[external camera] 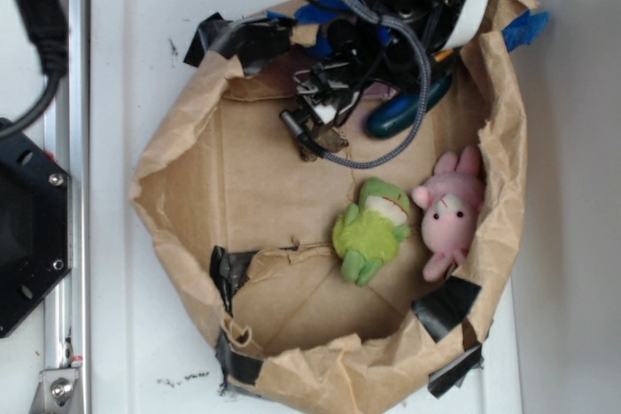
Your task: Grab the rock.
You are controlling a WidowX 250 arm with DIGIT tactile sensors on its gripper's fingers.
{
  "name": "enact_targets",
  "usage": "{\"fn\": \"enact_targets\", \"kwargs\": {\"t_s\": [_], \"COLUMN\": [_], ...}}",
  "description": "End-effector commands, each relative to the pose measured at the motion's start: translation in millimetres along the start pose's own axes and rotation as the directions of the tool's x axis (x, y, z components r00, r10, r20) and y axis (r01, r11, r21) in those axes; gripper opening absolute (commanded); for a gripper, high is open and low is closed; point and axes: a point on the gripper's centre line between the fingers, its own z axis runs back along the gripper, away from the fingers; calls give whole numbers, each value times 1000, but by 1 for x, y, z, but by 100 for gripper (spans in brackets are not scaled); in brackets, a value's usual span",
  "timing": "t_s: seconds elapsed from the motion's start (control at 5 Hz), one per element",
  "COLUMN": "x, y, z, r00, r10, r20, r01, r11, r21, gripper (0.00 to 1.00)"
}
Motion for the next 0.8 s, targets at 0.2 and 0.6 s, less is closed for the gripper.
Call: {"fn": "enact_targets", "kwargs": {"t_s": [0.2, 0.6], "x": [23, 23], "y": [-3, -2], "z": [30, 23], "r00": [995, 992], "r10": [-96, -123], "r20": [13, -7], "r01": [95, 123], "r11": [993, 990], "r21": [71, 63], "gripper": [100, 100]}}
